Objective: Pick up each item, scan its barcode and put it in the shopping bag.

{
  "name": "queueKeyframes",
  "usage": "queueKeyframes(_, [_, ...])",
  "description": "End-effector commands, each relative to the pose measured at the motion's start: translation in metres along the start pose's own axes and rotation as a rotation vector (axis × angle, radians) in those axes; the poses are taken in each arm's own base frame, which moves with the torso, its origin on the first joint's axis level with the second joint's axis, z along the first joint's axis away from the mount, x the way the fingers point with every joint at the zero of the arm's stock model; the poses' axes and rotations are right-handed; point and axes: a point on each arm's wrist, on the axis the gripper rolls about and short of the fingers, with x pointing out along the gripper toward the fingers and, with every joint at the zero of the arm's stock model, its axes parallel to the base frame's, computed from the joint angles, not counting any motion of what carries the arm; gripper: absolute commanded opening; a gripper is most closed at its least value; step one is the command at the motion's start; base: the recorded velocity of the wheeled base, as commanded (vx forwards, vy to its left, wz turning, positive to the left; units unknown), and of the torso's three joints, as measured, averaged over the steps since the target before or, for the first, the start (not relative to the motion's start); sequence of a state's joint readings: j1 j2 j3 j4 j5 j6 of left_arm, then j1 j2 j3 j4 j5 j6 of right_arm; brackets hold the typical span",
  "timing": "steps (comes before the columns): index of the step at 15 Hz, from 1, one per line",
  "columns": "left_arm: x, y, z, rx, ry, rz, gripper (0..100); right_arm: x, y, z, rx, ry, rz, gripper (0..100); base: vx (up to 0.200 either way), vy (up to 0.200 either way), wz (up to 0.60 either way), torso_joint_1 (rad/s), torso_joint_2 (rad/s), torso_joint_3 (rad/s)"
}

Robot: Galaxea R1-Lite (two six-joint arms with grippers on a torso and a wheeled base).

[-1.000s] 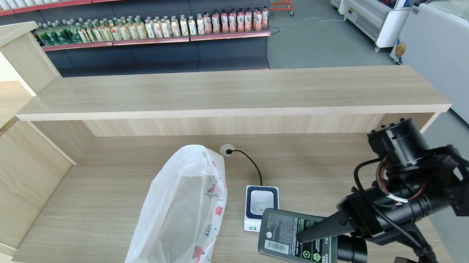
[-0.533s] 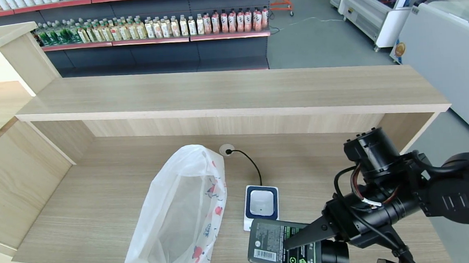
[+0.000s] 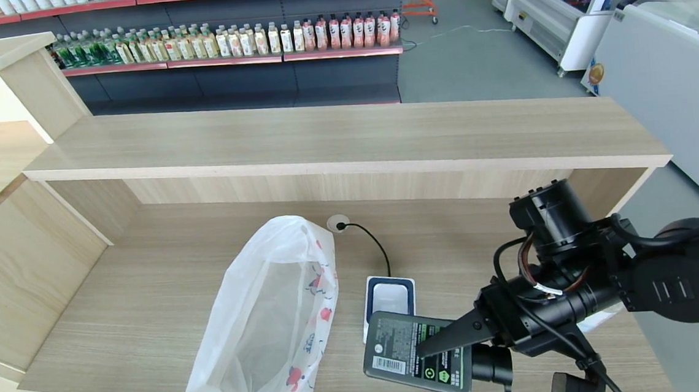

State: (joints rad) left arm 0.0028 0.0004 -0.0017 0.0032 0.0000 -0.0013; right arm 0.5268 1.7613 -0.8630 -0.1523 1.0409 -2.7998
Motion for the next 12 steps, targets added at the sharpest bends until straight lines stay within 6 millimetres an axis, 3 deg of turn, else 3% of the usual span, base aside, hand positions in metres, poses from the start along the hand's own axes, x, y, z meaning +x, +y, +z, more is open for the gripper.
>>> queueKeyframes(1, [0.0,0.0,0.0,0.0,0.0,0.0,100,-0.0008,-0.0021,-0.0003,-0.087,0.003,-0.002,0,0.0,0.0,0.0,0.0,0.0,0.0])
queueKeyframes(12, [0.0,0.0,0.0,0.0,0.0,0.0,100,0.0003,-0.0011,-0.0009,-0.083,-0.008,-0.031,0,0.0,0.0,0.0,0.0,0.0,0.0])
